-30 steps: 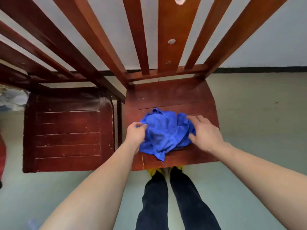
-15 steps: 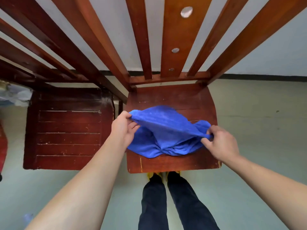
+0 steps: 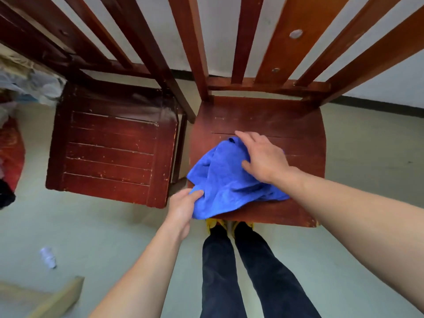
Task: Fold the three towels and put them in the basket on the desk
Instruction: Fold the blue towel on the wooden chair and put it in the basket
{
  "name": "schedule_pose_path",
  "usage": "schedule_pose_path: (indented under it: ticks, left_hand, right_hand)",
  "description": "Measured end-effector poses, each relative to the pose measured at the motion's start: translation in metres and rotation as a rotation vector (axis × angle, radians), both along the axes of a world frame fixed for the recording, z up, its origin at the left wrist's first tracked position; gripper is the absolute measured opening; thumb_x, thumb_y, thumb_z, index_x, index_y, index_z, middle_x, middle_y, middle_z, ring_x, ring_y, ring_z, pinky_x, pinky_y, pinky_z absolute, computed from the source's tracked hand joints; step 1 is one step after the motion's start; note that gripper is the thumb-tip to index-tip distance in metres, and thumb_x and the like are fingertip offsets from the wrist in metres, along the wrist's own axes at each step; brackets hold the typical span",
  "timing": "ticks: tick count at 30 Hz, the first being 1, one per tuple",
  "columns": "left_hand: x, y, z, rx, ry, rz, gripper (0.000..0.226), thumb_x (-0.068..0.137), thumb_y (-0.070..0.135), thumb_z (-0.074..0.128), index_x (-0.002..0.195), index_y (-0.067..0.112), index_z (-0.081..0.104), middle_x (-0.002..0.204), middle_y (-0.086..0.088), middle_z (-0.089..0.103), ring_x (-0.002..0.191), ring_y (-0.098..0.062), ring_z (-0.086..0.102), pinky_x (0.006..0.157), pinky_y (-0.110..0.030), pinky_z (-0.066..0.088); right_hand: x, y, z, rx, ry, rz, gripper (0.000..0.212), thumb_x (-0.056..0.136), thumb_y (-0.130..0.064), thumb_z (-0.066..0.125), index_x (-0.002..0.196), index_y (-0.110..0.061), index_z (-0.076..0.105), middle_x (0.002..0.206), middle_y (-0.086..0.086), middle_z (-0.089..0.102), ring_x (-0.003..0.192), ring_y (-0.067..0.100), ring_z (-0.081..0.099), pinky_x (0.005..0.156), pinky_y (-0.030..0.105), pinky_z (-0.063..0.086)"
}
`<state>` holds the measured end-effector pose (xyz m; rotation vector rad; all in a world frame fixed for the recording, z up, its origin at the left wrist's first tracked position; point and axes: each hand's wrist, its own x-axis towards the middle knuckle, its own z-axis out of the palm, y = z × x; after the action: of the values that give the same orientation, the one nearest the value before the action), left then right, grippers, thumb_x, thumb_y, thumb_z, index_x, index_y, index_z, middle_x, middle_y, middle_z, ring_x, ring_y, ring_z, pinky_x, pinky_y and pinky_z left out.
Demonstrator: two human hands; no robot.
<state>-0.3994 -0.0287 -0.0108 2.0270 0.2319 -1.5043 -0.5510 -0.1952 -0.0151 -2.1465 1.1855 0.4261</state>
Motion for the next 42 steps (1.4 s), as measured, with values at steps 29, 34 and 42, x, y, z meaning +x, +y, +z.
schedule_pose_path:
  ticks: [29,34,42]
  left_hand:
    - [0.051,0.007,0.029,-0.254,0.160,0.320,0.018,0.082,0.010,0.041,0.089,0.005,0.057,0.098,-0.021,0.062,0.089,-0.034,0.061,0.087,-0.048,0.043]
    - [0.069,-0.004,0.034,-0.134,-0.226,0.279,0.009,0.085,0.008,0.052,0.083,0.012,0.061,0.082,-0.009,0.062,0.074,-0.024,0.060,0.067,-0.033,0.050]
    - [0.141,0.021,0.066,-0.097,-0.732,-0.070,0.015,0.085,0.010,0.056,0.078,-0.003,0.056,0.071,-0.005,0.047,0.065,-0.019,0.039,0.058,-0.031,0.034]
  right_hand:
    - [-0.019,0.037,-0.001,0.363,0.234,0.262,0.036,0.065,-0.029,0.068,0.098,-0.034,0.057,0.076,-0.006,0.061,0.078,0.024,0.058,0.066,0.038,0.051]
    - [-0.023,0.044,0.012,0.432,0.202,0.214,0.043,0.061,-0.056,0.069,0.062,-0.018,0.050,0.056,-0.003,0.049,0.060,0.019,0.048,0.055,0.035,0.036]
    - [-0.004,0.023,0.046,0.077,-0.006,0.405,0.025,0.074,-0.044,0.062,0.077,-0.020,0.067,0.124,-0.011,0.056,0.119,0.018,0.046,0.079,0.030,0.043]
